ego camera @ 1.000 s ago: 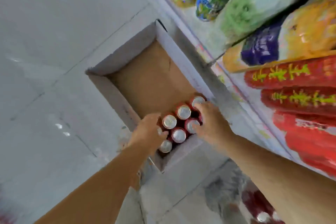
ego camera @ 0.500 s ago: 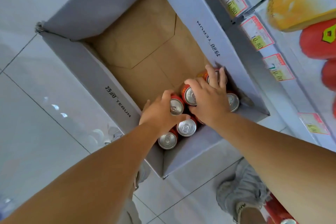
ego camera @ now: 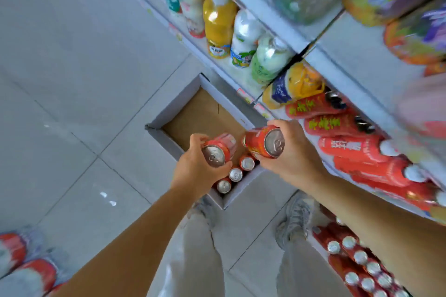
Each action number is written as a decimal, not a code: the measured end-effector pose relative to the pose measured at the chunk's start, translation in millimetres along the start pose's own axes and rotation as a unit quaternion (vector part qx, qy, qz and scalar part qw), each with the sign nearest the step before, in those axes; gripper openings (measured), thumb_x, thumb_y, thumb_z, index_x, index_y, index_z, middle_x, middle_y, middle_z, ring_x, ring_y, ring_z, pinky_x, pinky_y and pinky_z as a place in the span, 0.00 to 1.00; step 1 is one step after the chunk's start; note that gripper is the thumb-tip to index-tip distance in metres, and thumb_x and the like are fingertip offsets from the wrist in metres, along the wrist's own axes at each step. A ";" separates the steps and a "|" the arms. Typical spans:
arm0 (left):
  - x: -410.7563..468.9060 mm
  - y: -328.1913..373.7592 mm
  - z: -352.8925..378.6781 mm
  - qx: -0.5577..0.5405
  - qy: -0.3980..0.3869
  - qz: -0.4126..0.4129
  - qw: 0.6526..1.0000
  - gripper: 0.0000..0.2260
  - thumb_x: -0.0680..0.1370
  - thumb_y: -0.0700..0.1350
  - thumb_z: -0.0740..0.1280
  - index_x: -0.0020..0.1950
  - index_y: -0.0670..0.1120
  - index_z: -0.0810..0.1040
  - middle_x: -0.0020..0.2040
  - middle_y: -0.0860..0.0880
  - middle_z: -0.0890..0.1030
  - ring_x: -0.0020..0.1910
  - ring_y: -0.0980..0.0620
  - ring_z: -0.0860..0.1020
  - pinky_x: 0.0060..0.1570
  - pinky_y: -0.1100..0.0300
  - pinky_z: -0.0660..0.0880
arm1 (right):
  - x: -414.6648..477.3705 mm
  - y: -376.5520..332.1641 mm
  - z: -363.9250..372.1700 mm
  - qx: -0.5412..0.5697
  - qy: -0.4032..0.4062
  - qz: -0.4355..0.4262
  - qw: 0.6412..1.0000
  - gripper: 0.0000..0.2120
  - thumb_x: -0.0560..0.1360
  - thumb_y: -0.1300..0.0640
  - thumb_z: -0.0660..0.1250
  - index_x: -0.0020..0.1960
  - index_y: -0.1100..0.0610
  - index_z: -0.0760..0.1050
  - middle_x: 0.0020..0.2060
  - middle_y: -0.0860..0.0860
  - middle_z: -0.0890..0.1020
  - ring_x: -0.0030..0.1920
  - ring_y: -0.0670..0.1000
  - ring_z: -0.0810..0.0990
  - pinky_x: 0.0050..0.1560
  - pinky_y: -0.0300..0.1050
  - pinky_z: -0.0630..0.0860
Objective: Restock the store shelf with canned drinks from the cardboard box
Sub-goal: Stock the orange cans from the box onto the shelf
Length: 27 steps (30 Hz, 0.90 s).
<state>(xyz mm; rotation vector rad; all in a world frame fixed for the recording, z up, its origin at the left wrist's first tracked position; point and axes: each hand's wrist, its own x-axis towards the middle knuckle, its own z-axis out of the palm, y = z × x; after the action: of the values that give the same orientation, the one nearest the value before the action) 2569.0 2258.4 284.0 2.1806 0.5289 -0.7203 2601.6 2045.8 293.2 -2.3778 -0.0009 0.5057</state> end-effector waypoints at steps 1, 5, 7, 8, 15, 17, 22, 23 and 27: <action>-24.1 29.1 -25.4 0.005 -0.011 0.022 1.000 0.29 0.64 0.59 0.78 0.58 0.59 0.66 0.45 0.60 0.77 0.47 0.52 0.79 0.44 0.59 0.72 | -15.6 -26.9 -34.0 0.015 0.028 -0.007 0.999 0.36 0.60 0.55 0.80 0.65 0.51 0.70 0.54 0.46 0.69 0.54 0.48 0.74 0.49 0.35 0.65; -130.7 146.1 -119.9 0.021 -0.015 0.140 0.990 0.25 0.64 0.61 0.76 0.55 0.64 0.67 0.41 0.63 0.77 0.38 0.64 0.74 0.38 0.68 0.66 | -92.6 -127.9 -164.8 0.061 0.139 -0.011 0.988 0.37 0.58 0.53 0.82 0.63 0.52 0.70 0.52 0.44 0.72 0.49 0.43 0.74 0.48 0.30 0.67; -181.0 195.1 -154.7 0.001 -0.005 0.209 0.978 0.24 0.65 0.58 0.76 0.54 0.65 0.68 0.40 0.65 0.78 0.39 0.66 0.75 0.40 0.70 0.67 | -135.4 -165.5 -220.9 0.095 0.188 -0.014 0.977 0.38 0.57 0.54 0.82 0.62 0.47 0.68 0.51 0.38 0.73 0.48 0.34 0.74 0.47 0.23 0.66; -204.3 215.4 -168.8 -0.017 -0.006 0.251 0.968 0.24 0.65 0.56 0.77 0.55 0.65 0.68 0.41 0.65 0.80 0.41 0.67 0.78 0.41 0.71 0.69 | -158.2 -180.0 -246.0 0.112 0.210 -0.022 0.971 0.38 0.58 0.55 0.82 0.61 0.44 0.67 0.52 0.36 0.73 0.49 0.30 0.73 0.46 0.22 0.66; -334.2 356.8 -219.3 -0.054 -0.073 0.491 0.867 0.29 0.61 0.59 0.76 0.56 0.57 0.67 0.48 0.70 0.79 0.44 0.67 0.80 0.42 0.71 0.74 | -300.3 -223.6 -376.7 0.192 0.441 -0.041 0.876 0.37 0.58 0.56 0.82 0.55 0.40 0.62 0.51 0.30 0.72 0.50 0.28 0.73 0.47 0.21 0.68; -367.6 388.8 -216.3 -0.071 -0.082 0.545 0.831 0.28 0.62 0.62 0.76 0.55 0.56 0.70 0.47 0.70 0.80 0.46 0.70 0.79 0.43 0.75 0.71 | -333.6 -222.0 -406.7 0.211 0.500 -0.039 0.839 0.34 0.57 0.56 0.81 0.53 0.42 0.63 0.52 0.40 0.74 0.47 0.30 0.75 0.45 0.22 0.69; -421.1 436.9 -182.1 -0.102 -0.068 0.613 0.781 0.18 0.64 0.56 0.72 0.53 0.59 0.75 0.48 0.63 0.81 0.47 0.64 0.80 0.45 0.75 0.71 | -393.2 -193.3 -480.3 0.192 0.572 -0.056 0.795 0.32 0.57 0.50 0.78 0.55 0.39 0.65 0.50 0.40 0.76 0.45 0.34 0.77 0.46 0.26 0.72; -429.5 443.0 -173.9 -0.110 -0.060 0.620 0.775 0.18 0.64 0.55 0.73 0.53 0.57 0.76 0.48 0.63 0.82 0.46 0.64 0.80 0.44 0.75 0.71 | -399.7 -186.3 -495.4 0.183 0.573 -0.061 0.796 0.33 0.59 0.54 0.80 0.57 0.41 0.66 0.51 0.40 0.77 0.45 0.33 0.76 0.46 0.25 0.71; -454.0 462.4 -146.8 -0.130 -0.028 0.601 0.788 0.19 0.65 0.52 0.74 0.54 0.54 0.76 0.45 0.64 0.82 0.43 0.65 0.81 0.41 0.74 0.71 | -404.4 -164.1 -550.6 0.172 0.555 -0.077 0.810 0.30 0.67 0.63 0.76 0.61 0.45 0.68 0.51 0.40 0.77 0.47 0.38 0.78 0.48 0.30 0.72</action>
<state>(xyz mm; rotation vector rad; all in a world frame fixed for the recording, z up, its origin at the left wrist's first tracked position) 2538.0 2021.4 903.9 1.7250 -0.7561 0.0252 2447.3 1763.8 918.0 -1.9523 0.3842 -0.9313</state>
